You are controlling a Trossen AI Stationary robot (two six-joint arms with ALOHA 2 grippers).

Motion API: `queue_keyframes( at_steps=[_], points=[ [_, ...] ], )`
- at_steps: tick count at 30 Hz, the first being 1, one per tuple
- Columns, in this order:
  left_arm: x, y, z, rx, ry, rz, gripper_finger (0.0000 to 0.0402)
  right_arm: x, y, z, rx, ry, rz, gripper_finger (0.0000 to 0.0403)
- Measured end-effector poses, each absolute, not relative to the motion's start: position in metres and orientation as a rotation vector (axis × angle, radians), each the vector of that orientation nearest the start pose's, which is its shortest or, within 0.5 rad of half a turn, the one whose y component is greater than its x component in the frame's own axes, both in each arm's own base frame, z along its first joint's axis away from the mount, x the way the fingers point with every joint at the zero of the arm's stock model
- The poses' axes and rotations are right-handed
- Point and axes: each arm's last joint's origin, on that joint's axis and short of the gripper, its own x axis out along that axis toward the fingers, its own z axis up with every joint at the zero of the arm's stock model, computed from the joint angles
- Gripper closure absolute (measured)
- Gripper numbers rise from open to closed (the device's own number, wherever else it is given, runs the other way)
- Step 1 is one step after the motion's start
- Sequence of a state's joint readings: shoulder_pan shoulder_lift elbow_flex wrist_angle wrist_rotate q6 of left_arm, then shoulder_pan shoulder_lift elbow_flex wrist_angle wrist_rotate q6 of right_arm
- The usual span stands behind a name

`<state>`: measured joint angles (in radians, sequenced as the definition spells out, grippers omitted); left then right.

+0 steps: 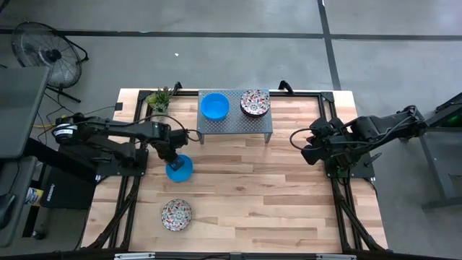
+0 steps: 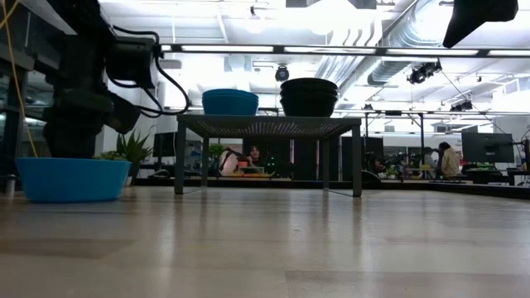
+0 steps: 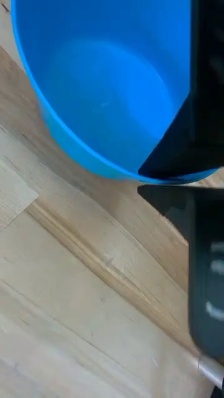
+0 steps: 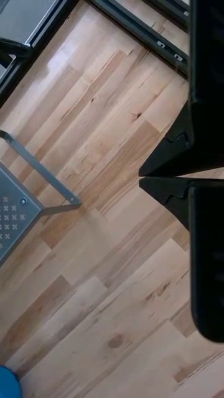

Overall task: Pick & Place Mini bowls
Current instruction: Stack the blue bowl on top of the other blue bowls on the shelf

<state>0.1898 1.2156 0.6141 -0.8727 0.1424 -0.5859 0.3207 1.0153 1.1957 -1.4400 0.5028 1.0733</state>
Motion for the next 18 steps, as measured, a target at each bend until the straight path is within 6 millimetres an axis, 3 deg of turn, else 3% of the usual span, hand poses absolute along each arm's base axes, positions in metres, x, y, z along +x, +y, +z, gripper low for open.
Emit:
queue_keyframes(
  at_steps=[2,9,18],
  points=[
    [0.171,0.029,0.166,-0.714,1.422,0.463,0.0394,0.137,0.031,0.342,0.446,0.911,-0.724,0.0403],
    [0.170,0.028,0.171,-0.686,1.453,0.412,0.0398,0.137,0.031,0.342,0.445,0.911,-0.724,0.0403],
    [0.177,0.036,0.222,-0.587,1.476,0.331,0.0400,0.137,0.031,0.342,0.443,0.910,-0.726,0.0403]
  ],
)
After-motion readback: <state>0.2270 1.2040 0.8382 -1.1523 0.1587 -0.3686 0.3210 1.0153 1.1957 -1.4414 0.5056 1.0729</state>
